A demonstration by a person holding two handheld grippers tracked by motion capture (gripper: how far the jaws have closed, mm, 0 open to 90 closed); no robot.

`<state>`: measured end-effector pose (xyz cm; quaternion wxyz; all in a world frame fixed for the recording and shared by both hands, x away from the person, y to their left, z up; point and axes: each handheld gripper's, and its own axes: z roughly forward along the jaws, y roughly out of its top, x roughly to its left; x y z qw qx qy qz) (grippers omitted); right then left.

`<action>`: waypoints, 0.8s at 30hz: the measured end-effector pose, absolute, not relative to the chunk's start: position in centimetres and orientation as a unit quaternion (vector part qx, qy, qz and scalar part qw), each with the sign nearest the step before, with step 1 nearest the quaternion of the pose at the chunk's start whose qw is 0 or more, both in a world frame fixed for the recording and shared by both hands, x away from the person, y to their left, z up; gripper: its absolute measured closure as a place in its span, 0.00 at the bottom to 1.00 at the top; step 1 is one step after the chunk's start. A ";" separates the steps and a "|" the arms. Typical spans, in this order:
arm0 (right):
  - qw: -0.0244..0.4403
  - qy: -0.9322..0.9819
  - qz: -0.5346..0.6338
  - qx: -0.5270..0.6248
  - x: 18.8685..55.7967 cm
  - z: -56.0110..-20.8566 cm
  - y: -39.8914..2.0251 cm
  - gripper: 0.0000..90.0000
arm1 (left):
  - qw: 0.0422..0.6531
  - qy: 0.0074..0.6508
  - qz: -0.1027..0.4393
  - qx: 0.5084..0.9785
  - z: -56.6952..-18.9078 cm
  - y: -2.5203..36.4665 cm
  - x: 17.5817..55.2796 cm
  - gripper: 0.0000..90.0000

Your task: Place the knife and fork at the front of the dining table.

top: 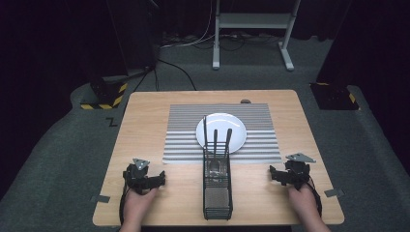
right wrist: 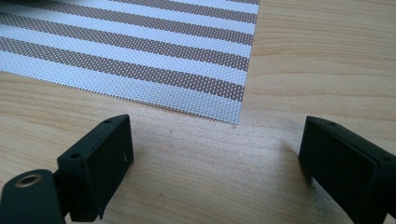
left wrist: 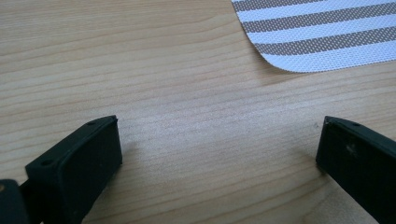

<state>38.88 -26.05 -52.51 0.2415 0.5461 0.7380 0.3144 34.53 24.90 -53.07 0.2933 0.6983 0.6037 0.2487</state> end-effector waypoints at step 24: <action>0.241 0.738 0.315 0.546 38.8 -52.5 -26.0 0.11 | 0.295 0.600 0.249 0.701 -53.1 24.8 34.2 0.01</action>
